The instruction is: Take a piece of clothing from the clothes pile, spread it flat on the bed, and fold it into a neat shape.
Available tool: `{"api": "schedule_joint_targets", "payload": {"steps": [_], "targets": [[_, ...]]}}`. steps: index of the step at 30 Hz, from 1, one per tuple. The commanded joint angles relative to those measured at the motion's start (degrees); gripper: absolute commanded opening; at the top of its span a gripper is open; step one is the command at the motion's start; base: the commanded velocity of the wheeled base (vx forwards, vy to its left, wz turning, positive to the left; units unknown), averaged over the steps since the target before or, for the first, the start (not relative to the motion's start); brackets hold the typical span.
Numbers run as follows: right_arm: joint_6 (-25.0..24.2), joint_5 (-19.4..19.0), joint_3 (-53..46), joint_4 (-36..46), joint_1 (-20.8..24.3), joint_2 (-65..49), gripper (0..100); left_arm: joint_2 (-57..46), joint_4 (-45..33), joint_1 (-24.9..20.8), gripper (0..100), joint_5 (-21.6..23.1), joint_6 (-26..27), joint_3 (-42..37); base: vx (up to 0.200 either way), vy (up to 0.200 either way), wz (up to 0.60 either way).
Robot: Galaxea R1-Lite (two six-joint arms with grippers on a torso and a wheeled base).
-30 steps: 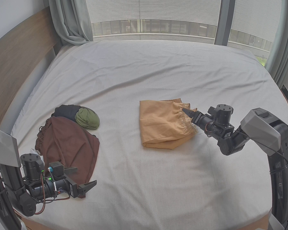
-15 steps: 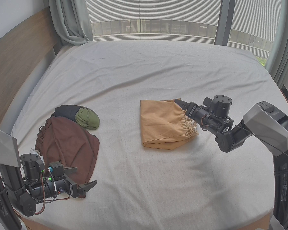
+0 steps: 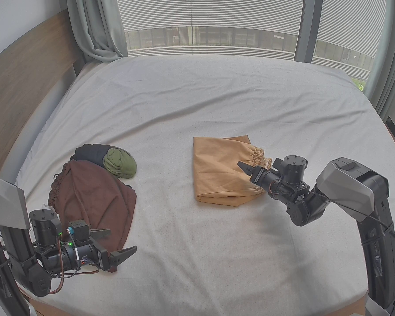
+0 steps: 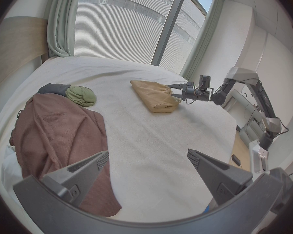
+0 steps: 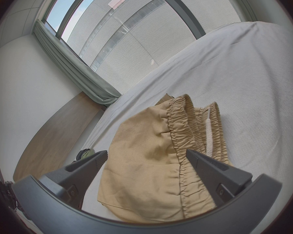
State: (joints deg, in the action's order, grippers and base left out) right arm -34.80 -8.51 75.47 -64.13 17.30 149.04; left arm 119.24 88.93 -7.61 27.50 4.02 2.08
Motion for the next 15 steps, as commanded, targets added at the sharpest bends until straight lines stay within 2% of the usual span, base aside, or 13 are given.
{"api": "schedule_joint_targets", "payload": {"steps": [1,7,9,10,13,15], "targets": [[0.0,0.6,-5.6,-2.2,0.1,-6.6,100,-2.8,0.1,-2.4,100,0.3,-4.4,2.4,0.000,0.000,0.00],[0.9,0.3,-19.6,-1.8,0.0,-28.2,100,-14.7,0.0,-4.7,100,0.0,-14.9,3.6,0.000,0.000,0.00],[3.3,0.3,-22.9,-1.9,-0.2,-32.3,100,-17.1,0.0,-5.1,100,-0.1,-15.3,3.4,0.000,0.000,0.00],[7.0,0.2,-27.0,-2.0,-0.4,-36.2,100,-19.0,0.0,-5.8,100,-0.1,-14.8,2.9,0.000,0.000,0.00],[13.0,0.1,-36.8,-2.9,-1.6,-43.5,100,-22.9,-0.1,-9.9,100,-0.8,-14.8,1.2,0.000,0.000,0.00],[14.7,0.1,-42.6,-3.6,-1.9,-47.6,100,-25.2,-0.1,-12.9,100,-2.1,-14.9,0.0,0.000,0.000,0.00]]}}
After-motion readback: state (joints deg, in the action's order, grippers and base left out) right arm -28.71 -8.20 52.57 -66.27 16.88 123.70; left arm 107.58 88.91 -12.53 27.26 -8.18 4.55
